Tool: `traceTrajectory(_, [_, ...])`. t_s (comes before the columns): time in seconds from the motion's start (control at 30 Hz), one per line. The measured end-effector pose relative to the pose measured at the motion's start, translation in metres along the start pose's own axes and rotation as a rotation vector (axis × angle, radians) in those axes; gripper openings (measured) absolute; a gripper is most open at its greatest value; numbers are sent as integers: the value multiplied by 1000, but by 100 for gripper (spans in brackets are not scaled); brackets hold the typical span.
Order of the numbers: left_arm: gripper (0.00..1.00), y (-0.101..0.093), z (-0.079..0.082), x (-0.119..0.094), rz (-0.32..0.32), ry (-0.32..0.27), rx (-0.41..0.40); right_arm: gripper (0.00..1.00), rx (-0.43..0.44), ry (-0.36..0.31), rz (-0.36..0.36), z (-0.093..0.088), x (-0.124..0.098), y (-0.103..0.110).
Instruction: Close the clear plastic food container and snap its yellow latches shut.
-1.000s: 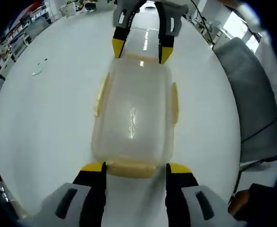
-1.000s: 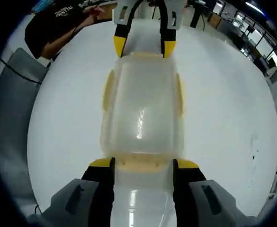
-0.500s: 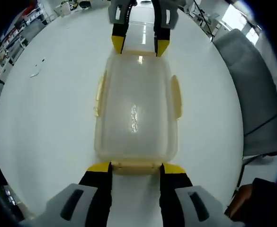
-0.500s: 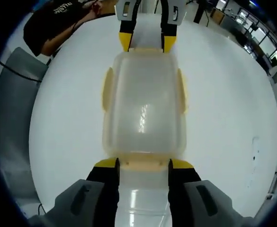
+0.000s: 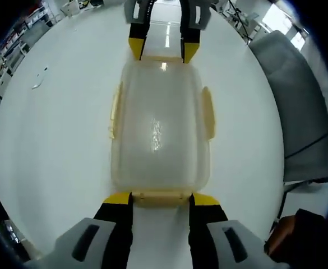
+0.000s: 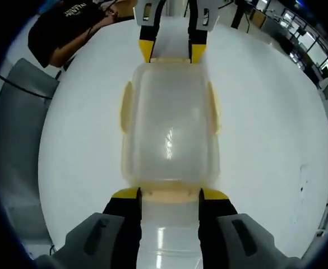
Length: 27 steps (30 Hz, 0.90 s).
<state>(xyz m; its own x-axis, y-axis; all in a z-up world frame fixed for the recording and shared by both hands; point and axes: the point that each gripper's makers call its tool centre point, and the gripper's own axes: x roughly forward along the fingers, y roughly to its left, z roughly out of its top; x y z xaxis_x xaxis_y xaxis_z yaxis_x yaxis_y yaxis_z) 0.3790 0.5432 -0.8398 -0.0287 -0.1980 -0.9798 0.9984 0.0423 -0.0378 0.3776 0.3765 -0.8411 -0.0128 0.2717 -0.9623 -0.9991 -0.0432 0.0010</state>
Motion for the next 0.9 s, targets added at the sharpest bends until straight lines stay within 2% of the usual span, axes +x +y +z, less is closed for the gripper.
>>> traceTrajectory(0.2, [33, -3, 4, -21, 9, -22, -17, 36, -1, -20, -11, 3, -17, 4])
traceTrajectory(0.4, [33, -5, 19, -36, 33, -23, 5, 36, 5, -29, -36, 0, -42, 8])
traceTrajectory(0.53, [33, -6, 36, -44, 37, -52, 4, 36, 2, -20, -62, -8, -56, 8])
traceTrajectory(0.63, [33, -8, 48, -50, 50, -52, 11, 36, 5, -30, -69, -15, -69, 9])
traceTrajectory(0.9, [33, -11, 86, -56, 66, -64, 17, 36, -5, -9, -88, -45, -89, 11])
